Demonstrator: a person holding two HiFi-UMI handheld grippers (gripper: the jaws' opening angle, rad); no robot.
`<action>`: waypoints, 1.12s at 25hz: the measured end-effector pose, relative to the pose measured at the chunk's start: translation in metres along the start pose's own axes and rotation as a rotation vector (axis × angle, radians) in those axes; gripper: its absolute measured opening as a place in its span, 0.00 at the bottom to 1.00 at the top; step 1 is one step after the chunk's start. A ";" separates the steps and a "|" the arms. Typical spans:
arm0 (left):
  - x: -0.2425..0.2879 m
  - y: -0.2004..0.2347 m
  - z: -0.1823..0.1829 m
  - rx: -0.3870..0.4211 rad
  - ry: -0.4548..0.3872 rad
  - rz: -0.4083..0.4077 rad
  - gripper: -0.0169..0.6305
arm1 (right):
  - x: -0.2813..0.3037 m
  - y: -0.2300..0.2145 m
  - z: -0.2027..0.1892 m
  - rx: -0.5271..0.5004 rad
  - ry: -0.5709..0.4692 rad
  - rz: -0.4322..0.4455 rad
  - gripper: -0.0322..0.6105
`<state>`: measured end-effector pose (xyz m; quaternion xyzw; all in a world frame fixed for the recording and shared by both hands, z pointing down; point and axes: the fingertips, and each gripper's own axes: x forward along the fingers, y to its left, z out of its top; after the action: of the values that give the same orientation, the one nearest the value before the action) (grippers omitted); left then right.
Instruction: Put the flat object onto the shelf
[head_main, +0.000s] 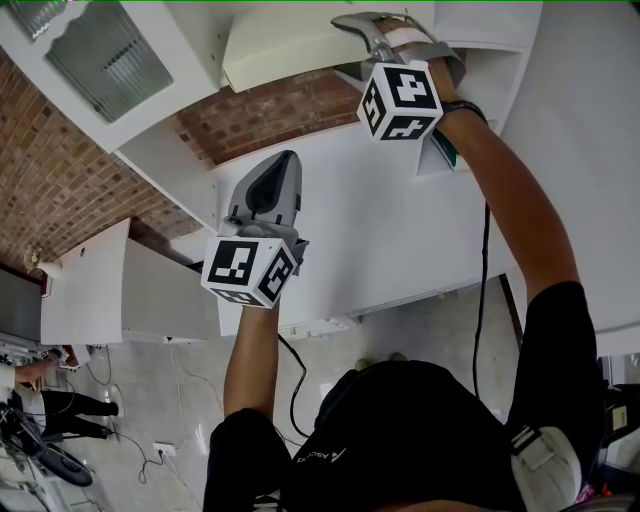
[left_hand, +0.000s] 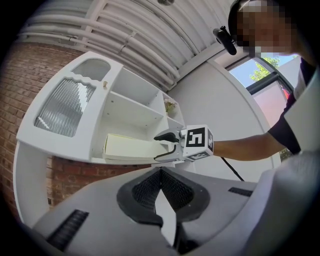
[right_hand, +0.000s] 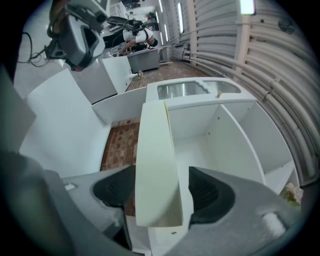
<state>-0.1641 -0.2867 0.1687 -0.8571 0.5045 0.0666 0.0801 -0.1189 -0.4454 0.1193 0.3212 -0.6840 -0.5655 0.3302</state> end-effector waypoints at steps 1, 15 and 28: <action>0.000 0.001 0.004 0.006 -0.007 0.001 0.02 | -0.007 -0.001 0.002 0.015 -0.012 -0.003 0.55; -0.001 -0.028 0.046 0.032 -0.076 -0.044 0.02 | -0.129 -0.006 0.061 0.596 -0.428 0.015 0.46; -0.021 -0.070 0.042 0.057 -0.100 -0.064 0.02 | -0.194 0.049 0.079 1.024 -0.642 0.040 0.05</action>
<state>-0.1140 -0.2269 0.1364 -0.8657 0.4740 0.0925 0.1317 -0.0752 -0.2355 0.1392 0.2398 -0.9407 -0.2267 -0.0785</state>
